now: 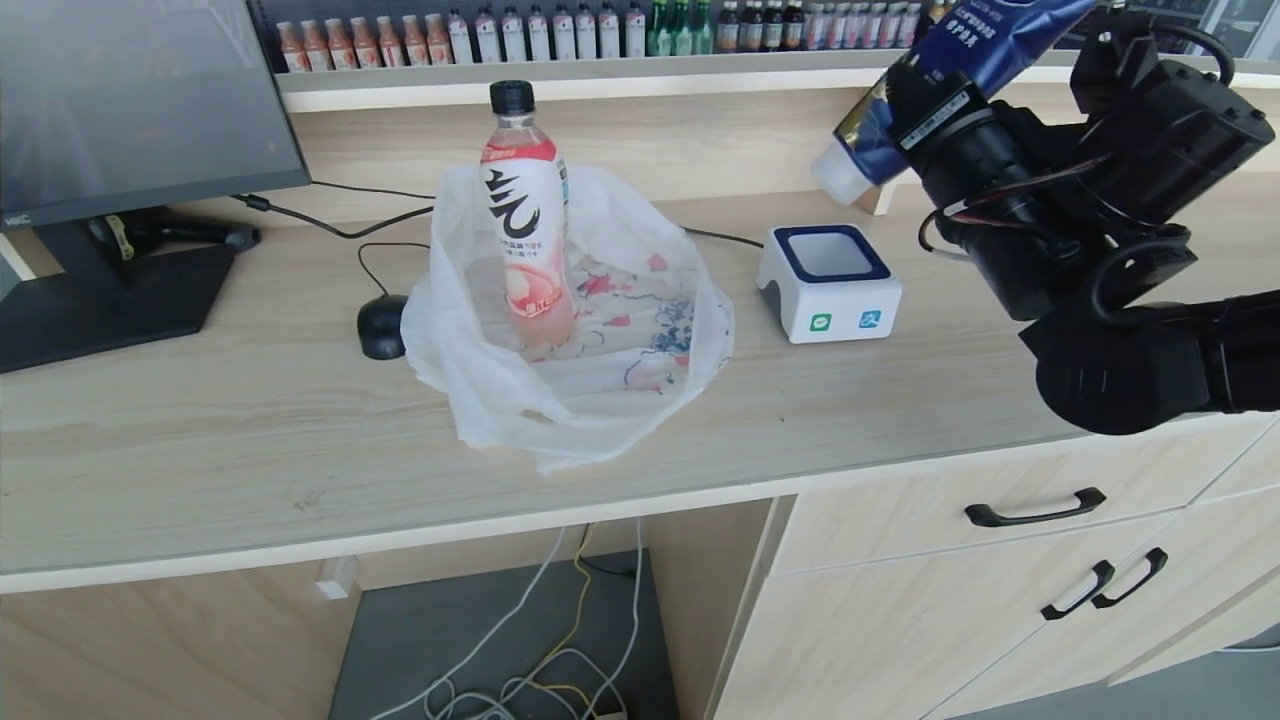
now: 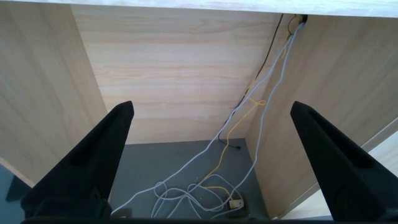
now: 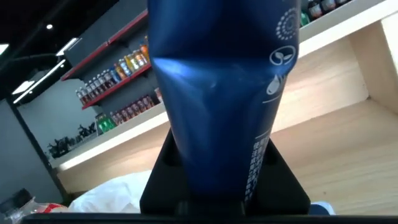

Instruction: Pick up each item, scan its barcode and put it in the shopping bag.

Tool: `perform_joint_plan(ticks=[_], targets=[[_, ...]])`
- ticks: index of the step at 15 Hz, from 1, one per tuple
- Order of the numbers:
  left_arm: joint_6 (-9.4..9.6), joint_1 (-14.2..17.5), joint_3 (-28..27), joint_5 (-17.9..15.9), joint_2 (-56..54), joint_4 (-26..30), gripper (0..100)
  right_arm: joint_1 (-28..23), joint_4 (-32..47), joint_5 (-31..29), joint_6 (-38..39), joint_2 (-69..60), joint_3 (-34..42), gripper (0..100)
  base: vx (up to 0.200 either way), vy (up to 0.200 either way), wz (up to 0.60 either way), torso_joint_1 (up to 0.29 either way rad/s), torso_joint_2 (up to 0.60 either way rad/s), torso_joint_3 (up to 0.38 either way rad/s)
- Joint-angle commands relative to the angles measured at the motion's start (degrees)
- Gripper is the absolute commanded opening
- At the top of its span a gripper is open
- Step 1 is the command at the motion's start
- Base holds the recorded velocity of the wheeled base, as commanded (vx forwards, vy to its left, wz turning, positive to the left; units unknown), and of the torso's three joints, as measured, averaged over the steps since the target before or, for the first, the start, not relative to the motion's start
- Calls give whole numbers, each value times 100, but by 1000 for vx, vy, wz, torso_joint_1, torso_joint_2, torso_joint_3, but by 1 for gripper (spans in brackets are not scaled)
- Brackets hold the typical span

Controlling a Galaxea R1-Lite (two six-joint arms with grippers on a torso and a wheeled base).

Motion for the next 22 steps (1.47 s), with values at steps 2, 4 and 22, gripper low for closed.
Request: perform_joint_plan(ticks=[2, 4, 22], targets=[[-2, 0, 0, 1, 0, 0, 100, 46, -2, -181, 500, 77, 2, 0, 0, 0, 0, 0, 0, 0], [-2, 0, 0, 1, 0, 0, 100, 46, 25, -357, 772, 156, 2, 0, 0, 0, 0, 0, 0, 0], [-2, 0, 0, 1, 0, 0, 100, 301, 517, -893, 1598, 578, -332, 0, 0, 0, 0, 0, 0, 0]])
